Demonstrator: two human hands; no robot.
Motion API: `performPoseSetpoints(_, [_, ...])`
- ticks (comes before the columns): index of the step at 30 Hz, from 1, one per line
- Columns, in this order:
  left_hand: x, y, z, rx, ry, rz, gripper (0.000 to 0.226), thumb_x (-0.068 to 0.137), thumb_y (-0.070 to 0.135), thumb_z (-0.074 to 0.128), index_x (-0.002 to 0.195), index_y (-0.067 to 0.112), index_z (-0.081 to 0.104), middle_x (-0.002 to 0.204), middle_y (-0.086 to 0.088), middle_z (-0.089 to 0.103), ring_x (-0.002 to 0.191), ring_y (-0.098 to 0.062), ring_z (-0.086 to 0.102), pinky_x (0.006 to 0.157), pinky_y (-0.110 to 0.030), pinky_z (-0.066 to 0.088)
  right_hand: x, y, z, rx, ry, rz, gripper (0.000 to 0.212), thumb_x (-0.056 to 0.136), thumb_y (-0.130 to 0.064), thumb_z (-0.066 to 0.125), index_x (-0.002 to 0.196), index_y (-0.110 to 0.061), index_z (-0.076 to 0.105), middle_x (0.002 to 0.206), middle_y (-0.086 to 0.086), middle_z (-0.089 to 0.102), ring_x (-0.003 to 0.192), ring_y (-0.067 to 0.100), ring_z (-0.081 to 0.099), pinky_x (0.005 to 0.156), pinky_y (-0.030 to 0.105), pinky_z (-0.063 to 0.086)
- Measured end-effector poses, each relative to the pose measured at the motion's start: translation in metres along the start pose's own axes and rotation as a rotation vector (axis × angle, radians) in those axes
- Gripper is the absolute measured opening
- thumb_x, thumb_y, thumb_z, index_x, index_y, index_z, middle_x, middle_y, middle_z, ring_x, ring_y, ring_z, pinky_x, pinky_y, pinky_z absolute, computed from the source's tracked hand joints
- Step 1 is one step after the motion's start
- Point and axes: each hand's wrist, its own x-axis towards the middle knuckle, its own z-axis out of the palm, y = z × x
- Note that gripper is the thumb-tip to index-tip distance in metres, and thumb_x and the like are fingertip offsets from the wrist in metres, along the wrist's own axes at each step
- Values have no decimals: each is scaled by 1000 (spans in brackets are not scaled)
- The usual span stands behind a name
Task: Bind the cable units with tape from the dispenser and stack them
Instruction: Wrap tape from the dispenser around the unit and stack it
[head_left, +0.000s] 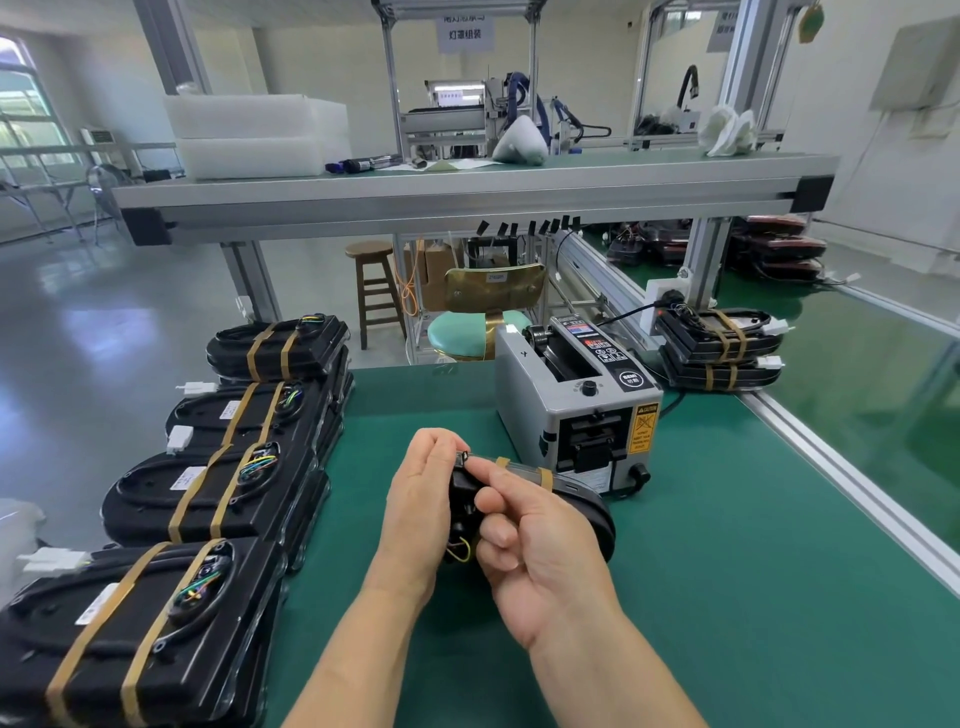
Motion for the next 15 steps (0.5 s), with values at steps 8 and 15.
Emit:
performPoseSetpoints(8, [-2,4,3,-28,-40,-16,31,90,41,49,76,13,49,71,3,51,70,-15,47,68,-36,41,-3,-1,0,8,8,19,17,86,-3,67,99,2,74,54,3,57,33,5,37,29,15,23])
performPoseSetpoints(15, [-2,1,0,-97,-89,-66,35,88,45,41,86,15,59,76,-11,52,76,-32,45,73,-49,37,-3,0,0,8,18,11,19,87,-4,66,103,5,70,53,3,57,32,5,37,29,14,23])
